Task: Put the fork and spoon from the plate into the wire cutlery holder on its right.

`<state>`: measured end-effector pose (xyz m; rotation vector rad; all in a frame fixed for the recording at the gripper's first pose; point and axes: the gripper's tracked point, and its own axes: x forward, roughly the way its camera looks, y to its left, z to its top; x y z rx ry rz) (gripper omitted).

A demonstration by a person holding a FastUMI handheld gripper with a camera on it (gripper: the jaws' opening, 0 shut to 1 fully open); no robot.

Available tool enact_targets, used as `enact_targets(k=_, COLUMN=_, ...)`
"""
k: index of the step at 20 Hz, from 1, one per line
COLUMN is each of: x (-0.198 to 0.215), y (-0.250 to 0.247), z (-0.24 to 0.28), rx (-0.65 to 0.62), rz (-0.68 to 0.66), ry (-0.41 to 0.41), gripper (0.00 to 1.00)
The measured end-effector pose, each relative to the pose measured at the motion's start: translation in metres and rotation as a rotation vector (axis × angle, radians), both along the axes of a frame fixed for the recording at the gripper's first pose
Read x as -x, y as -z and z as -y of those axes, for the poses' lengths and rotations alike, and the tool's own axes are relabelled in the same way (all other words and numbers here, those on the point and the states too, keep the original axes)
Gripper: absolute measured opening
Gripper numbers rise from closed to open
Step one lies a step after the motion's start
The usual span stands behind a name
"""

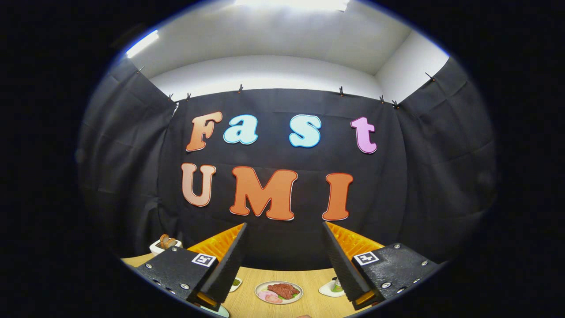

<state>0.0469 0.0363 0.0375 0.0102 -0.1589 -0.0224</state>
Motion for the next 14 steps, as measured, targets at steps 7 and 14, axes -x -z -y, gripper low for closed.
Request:
enact_targets(k=7, x=0.0063, y=-0.0026, z=0.0000, rx=0.041, rz=0.013, ry=0.010, gripper=0.97)
enact_targets(k=14, x=0.0053, y=0.0001, z=-0.0044, rx=0.055, rz=0.000, ry=-0.004, gripper=0.98)
